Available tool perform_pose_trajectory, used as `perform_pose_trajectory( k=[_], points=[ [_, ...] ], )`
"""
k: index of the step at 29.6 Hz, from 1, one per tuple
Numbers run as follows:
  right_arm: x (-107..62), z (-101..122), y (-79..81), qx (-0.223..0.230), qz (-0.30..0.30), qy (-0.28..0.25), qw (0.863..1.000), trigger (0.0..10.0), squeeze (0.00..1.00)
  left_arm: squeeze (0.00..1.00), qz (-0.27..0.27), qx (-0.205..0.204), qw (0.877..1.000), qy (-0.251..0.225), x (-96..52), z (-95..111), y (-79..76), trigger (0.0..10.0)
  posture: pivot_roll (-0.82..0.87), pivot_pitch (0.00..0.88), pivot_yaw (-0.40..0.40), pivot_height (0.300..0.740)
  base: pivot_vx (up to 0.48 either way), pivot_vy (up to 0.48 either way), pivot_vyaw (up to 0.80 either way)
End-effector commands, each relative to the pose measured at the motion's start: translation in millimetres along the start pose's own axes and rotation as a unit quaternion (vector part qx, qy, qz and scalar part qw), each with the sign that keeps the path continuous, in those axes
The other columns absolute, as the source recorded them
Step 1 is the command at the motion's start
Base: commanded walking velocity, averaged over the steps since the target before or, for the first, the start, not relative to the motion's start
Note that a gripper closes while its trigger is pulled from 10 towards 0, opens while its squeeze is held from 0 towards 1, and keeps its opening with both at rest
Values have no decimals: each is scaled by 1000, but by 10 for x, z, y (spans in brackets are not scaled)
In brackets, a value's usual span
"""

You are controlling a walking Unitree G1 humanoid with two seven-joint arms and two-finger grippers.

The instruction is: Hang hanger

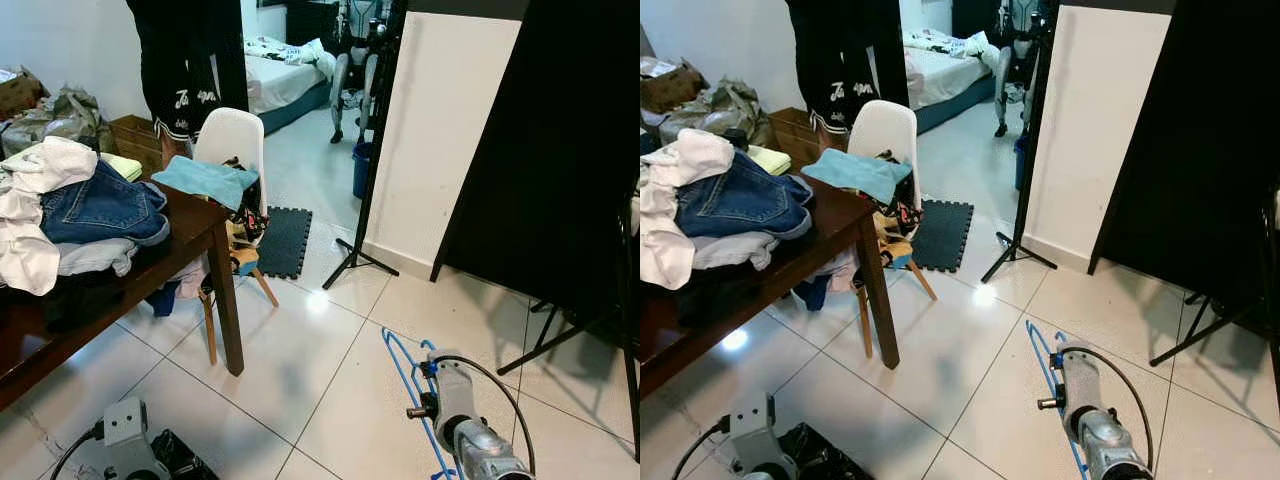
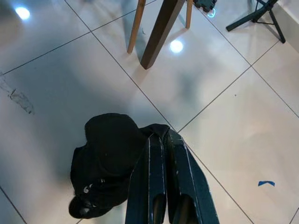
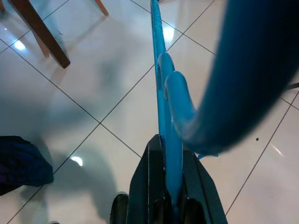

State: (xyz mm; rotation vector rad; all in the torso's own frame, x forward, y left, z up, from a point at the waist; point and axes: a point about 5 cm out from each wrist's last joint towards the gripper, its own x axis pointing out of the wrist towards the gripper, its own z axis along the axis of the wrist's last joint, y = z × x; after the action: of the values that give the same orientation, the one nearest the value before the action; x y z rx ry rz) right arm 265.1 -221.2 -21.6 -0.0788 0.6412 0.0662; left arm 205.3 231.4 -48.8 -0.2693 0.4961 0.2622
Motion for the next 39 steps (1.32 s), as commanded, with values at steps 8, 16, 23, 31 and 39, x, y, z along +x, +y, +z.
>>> perform_pose_trajectory(
  k=[8, 16, 23, 31, 39],
  points=[
    [-9, 13, -84, 47, 4, 7, 999, 10000, 0, 0, -10, 11, 999, -35, 69, 208, 28, 10000, 10, 0, -30, 736, 0, 0, -400],
    [41, 250, -71, 51, 22, -28, 998, 10000, 0, 0, -42, 45, 994, -92, 112, 461, -56, 10000, 16, 0, -37, 736, 0, 0, -300],
    [50, 280, -30, 42, 39, -34, 998, 10000, 0, 0, -39, 51, 993, -101, 112, 505, -42, 10000, 19, 0, -37, 736, 0, 0, 0],
    [68, 451, 6, 31, 80, -60, 994, 10000, 0, 0, -47, 59, 987, -142, 125, 711, -85, 10000, 17, 0, -39, 736, 0, 0, -400],
    [49, 1088, -43, 33, 150, -155, 976, 10000, 0, 0, -124, 118, 946, -274, 73, 1566, -396, 10000, 7, 0, -36, 736, 0, 0, -200]
  ],
)
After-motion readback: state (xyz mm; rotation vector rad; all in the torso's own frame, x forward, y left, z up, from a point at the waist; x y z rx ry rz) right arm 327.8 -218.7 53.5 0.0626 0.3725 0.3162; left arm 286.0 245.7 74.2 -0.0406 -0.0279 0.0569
